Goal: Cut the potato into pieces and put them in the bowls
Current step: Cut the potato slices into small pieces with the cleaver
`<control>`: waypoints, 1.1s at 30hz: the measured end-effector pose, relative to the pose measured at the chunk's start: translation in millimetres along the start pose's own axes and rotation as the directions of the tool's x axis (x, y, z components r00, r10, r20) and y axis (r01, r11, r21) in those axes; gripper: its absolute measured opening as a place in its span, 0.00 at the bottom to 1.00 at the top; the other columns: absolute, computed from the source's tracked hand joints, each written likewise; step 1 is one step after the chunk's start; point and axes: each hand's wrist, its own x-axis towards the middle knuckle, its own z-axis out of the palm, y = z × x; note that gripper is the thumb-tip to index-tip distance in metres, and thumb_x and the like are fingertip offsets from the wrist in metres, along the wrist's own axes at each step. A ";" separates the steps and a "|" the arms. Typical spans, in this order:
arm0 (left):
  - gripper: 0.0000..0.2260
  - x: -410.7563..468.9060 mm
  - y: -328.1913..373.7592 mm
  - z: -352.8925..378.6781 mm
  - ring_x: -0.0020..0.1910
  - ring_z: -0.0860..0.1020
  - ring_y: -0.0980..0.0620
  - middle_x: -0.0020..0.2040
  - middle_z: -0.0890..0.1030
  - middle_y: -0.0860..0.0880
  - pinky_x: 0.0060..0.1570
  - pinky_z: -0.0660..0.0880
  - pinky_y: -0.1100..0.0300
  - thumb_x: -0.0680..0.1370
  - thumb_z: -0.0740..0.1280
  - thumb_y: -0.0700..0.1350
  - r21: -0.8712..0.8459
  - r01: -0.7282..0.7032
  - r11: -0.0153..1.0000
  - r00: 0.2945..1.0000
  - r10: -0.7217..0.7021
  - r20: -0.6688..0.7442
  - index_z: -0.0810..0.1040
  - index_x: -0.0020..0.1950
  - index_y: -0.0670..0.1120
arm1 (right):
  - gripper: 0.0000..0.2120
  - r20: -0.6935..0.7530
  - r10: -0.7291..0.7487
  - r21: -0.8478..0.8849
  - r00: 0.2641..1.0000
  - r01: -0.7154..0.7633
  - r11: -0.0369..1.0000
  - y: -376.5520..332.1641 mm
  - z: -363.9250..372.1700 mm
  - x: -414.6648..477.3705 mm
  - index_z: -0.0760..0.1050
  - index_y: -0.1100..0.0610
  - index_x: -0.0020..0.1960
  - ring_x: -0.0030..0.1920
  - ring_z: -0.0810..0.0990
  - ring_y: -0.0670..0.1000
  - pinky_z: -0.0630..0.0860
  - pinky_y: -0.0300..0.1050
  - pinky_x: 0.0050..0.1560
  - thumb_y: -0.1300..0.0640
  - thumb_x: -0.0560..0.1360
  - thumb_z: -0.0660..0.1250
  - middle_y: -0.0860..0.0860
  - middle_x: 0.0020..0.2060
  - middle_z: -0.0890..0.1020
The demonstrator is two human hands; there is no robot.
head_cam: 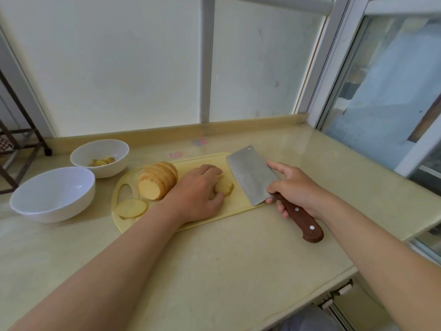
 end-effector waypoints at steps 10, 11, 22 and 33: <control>0.21 4.0 -4.2 1.0 0.55 0.75 0.52 0.59 0.76 0.53 0.57 0.73 0.57 0.78 0.66 0.51 -0.082 0.020 0.996 0.999 -0.017 0.037 0.71 0.70 0.47 | 0.33 0.082 -0.055 -0.057 0.995 0.060 0.997 1.5 11.8 -3.3 0.65 0.32 0.67 0.25 0.74 0.54 0.73 0.44 0.26 0.69 0.77 0.60 0.58 0.34 0.79; 0.20 3.7 -4.3 1.3 0.53 0.74 0.53 0.57 0.75 0.55 0.56 0.73 0.57 0.78 0.67 0.50 -0.091 0.003 0.996 1.000 -0.001 0.026 0.72 0.69 0.48 | 0.32 0.083 -0.058 -0.058 0.995 0.062 0.996 1.5 13.2 -4.5 0.66 0.33 0.66 0.25 0.74 0.54 0.73 0.44 0.26 0.69 0.77 0.59 0.58 0.34 0.79; 0.15 3.3 -7.9 3.7 0.40 0.74 0.57 0.50 0.82 0.49 0.45 0.68 0.72 0.76 0.72 0.47 -0.127 -0.136 0.983 0.986 0.123 -0.109 0.81 0.61 0.44 | 0.34 0.147 -0.009 -0.025 0.989 0.013 1.000 5.3 12.6 -11.0 0.65 0.40 0.77 0.24 0.74 0.54 0.72 0.44 0.25 0.68 0.78 0.62 0.56 0.30 0.78; 0.13 2.9 -6.7 2.6 0.43 0.80 0.49 0.49 0.84 0.49 0.46 0.77 0.56 0.73 0.73 0.39 -0.166 -0.146 0.975 0.984 0.125 -0.129 0.83 0.58 0.44 | 0.36 0.151 -0.010 -0.024 0.988 0.014 1.000 0.7 25.4 -10.3 0.60 0.42 0.81 0.23 0.74 0.54 0.73 0.43 0.24 0.67 0.78 0.62 0.55 0.30 0.79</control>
